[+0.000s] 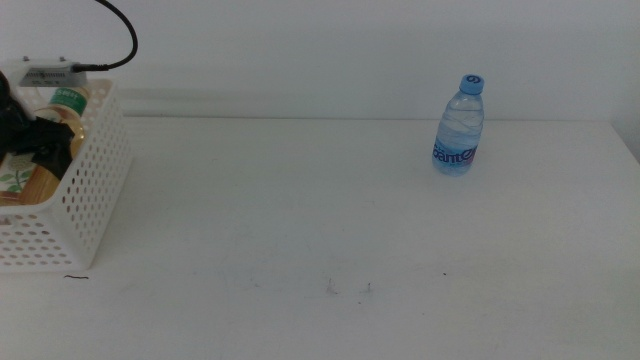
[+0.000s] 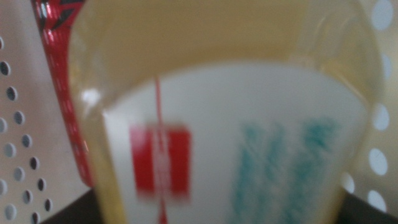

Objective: Use arms to grab the bottles and put them into the dustbin to the left of the table.

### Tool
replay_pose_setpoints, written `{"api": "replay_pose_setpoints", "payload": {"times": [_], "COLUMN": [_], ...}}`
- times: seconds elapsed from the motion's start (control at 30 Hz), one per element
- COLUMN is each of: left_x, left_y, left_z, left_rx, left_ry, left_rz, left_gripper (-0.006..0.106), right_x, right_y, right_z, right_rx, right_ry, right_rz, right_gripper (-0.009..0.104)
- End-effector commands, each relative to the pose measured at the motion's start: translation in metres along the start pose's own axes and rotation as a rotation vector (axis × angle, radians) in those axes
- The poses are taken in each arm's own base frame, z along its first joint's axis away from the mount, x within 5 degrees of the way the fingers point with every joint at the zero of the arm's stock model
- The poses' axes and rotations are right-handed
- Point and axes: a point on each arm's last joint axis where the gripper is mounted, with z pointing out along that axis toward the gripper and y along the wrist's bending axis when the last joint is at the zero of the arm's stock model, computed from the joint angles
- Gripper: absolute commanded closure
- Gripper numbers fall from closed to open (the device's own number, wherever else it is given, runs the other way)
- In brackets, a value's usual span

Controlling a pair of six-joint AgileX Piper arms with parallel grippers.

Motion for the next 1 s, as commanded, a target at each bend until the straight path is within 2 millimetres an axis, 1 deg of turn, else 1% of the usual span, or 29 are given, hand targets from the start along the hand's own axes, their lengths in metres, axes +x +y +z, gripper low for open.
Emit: {"api": "replay_pose_setpoints", "payload": {"times": [0.0,0.03,0.07,0.17,0.23,0.33,0.43,0.5,0.53,0.7,0.77,0.83,0.9,0.97], "left_x": [-0.002,-0.002,-0.002,-0.001,0.004,0.016,0.035,0.051,0.058,0.111,0.130,0.150,0.179,0.210], "left_y": [0.000,0.000,-0.002,-0.010,-0.019,-0.044,-0.077,-0.101,-0.110,-0.157,-0.174,-0.188,-0.200,-0.206], "left_z": [-0.013,-0.013,-0.017,-0.033,-0.053,-0.086,-0.121,-0.144,-0.151,-0.189,-0.198,-0.203,-0.203,-0.201], "left_rx": [-0.012,-0.012,-0.011,-0.017,-0.016,0.019,0.080,0.109,0.123,0.166,0.166,0.150,0.165,0.193], "left_ry": [-0.048,-0.048,-0.058,-0.096,-0.140,-0.263,-0.440,-0.548,-0.580,-0.667,-0.725,-0.834,-0.926,-0.959], "left_rz": [0.015,0.013,0.006,0.000,-0.001,0.011,0.077,0.139,0.156,0.288,0.344,0.369,0.363,0.368], "left_gripper": [0.018,0.008,0.007,0.007,0.007,0.007,0.007,0.007,0.007,0.007,0.007,0.007,0.007,0.007], "right_x": [0.000,0.000,0.000,0.000,0.000,0.000,0.000,0.000,0.000,0.000,0.000,0.000,0.000,0.000], "right_y": [-0.001,-0.001,-0.001,-0.001,-0.001,-0.001,-0.001,-0.001,-0.001,-0.001,-0.001,-0.001,-0.001,-0.001], "right_z": [0.000,0.000,0.000,0.000,0.000,0.000,0.000,0.000,0.000,0.000,0.000,0.000,0.000,0.000], "right_rx": [0.009,0.009,0.009,0.009,0.009,0.009,0.009,0.009,0.009,0.009,0.009,0.009,0.009,0.009], "right_ry": [-0.007,-0.007,-0.007,-0.007,-0.007,-0.007,-0.007,-0.007,-0.007,-0.007,-0.007,-0.007,-0.007,-0.007], "right_rz": [-0.009,-0.009,-0.009,-0.009,-0.009,-0.009,-0.009,-0.009,-0.009,-0.009,-0.009,-0.009,-0.009,-0.009], "right_gripper": [0.009,0.009,0.009,0.009,0.009,0.009,0.009,0.009,0.009,0.009,0.009,0.009,0.009,0.009]}}
